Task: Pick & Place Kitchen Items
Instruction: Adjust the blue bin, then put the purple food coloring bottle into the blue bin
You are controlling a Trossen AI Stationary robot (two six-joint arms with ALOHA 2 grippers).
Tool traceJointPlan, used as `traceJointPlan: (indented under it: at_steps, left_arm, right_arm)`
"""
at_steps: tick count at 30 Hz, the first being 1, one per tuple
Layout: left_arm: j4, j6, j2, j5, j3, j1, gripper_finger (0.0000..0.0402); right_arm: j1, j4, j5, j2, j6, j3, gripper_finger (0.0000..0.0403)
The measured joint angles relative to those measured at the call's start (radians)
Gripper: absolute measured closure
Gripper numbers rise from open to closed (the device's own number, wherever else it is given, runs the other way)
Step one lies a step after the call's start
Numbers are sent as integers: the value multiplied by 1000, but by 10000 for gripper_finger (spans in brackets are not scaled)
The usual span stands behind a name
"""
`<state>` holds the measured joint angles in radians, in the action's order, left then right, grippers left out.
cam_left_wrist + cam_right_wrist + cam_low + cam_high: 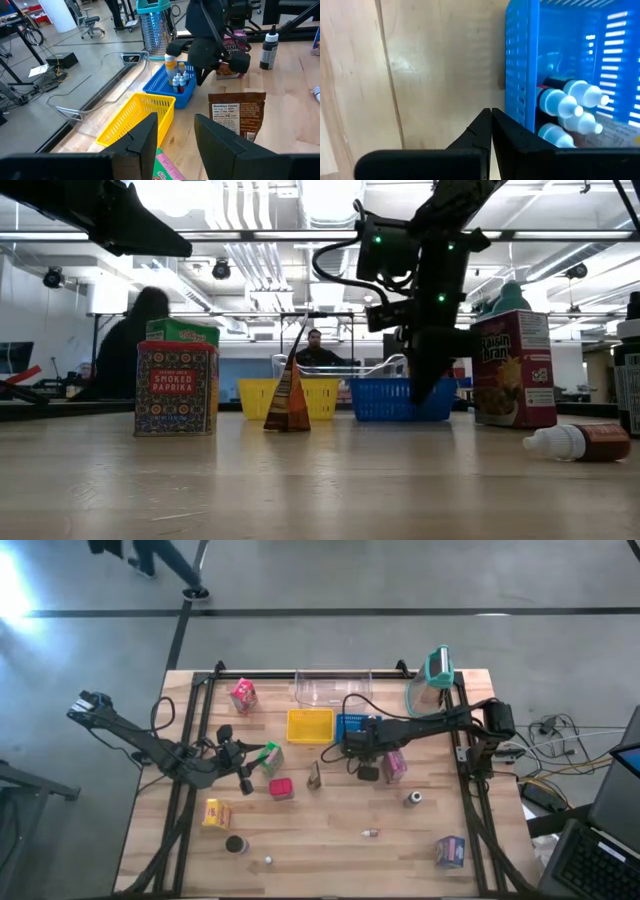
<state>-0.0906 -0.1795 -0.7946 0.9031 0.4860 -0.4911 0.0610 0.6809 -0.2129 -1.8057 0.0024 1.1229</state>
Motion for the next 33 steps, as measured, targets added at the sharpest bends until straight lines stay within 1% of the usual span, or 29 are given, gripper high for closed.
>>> traceJointPlan:
  at_steps: [11, 14, 16, 23, 25, 28, 33]
  left_arm:
    - [0, 0, 0, 0, 0, 0, 266]
    - [0, 0, 0, 0, 0, 0, 266]
    - [0, 0, 0, 0, 0, 0, 266]
    - [0, 0, 0, 0, 0, 0, 266]
    - [0, 0, 0, 0, 0, 0, 266]
    - [0, 0, 0, 0, 0, 0, 266]
    - [-4, 0, 0, 0, 0, 0, 266]
  right_arm:
    - [32, -28, -15, 0, -39, -1, 394]
    - [25, -30, -10, 3, -33, -1, 394]
    - [5, -33, 13, 14, -18, -1, 394]
    - [-153, -29, 39, 133, 72, 9, 394]
    - [-210, -26, 67, 184, 106, 16, 394]
    - [-294, -21, 109, 265, 198, 16, 394]
    - [-435, -15, 102, 364, 310, 16, 394]
